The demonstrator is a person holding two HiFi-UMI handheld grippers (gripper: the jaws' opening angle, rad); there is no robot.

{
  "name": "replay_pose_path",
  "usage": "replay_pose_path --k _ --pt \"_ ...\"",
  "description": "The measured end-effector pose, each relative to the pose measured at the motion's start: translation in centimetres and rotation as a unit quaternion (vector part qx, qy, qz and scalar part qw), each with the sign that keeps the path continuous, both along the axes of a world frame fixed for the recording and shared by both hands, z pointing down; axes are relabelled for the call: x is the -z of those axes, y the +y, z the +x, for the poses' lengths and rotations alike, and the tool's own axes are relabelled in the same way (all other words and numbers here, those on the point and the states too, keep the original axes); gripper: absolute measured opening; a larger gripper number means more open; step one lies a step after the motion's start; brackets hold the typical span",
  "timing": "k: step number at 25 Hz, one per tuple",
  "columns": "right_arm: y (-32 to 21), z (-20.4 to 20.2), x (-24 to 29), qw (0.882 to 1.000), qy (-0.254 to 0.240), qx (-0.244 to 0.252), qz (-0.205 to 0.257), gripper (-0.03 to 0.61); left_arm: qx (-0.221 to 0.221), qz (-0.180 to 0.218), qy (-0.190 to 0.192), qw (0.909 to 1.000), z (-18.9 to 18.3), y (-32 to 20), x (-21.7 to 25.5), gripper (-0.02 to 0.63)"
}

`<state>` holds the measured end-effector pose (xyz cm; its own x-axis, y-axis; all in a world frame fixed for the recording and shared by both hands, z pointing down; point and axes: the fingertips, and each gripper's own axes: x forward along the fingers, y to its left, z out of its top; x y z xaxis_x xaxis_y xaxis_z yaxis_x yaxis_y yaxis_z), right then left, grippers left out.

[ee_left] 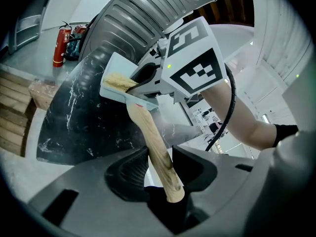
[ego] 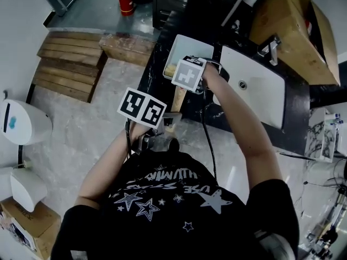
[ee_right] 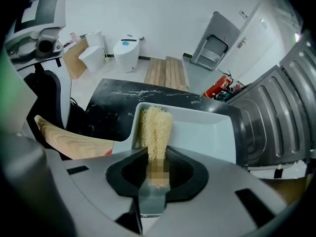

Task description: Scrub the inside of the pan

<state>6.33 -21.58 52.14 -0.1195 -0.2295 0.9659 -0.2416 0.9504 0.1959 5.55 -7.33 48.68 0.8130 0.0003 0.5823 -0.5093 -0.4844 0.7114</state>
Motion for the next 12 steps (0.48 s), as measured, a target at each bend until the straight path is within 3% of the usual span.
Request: replay_pose_path --k 5,9,12 --pt "0.0 0.5 0.0 1.0 -0.003 -0.016 0.01 0.081 -0.003 -0.004 0.008 1.0 0.1 0.0 -0.1 0.158" --pt "-0.3 0.5 0.6 0.999 -0.034 -0.033 0.007 0.084 -0.006 -0.005 0.009 0.9999 0.0 0.1 0.0 0.158" --pt "-2.2 2.6 1.1 0.998 -0.021 -0.054 0.037 0.083 -0.007 -0.005 0.009 0.9999 0.1 0.0 -0.1 0.158"
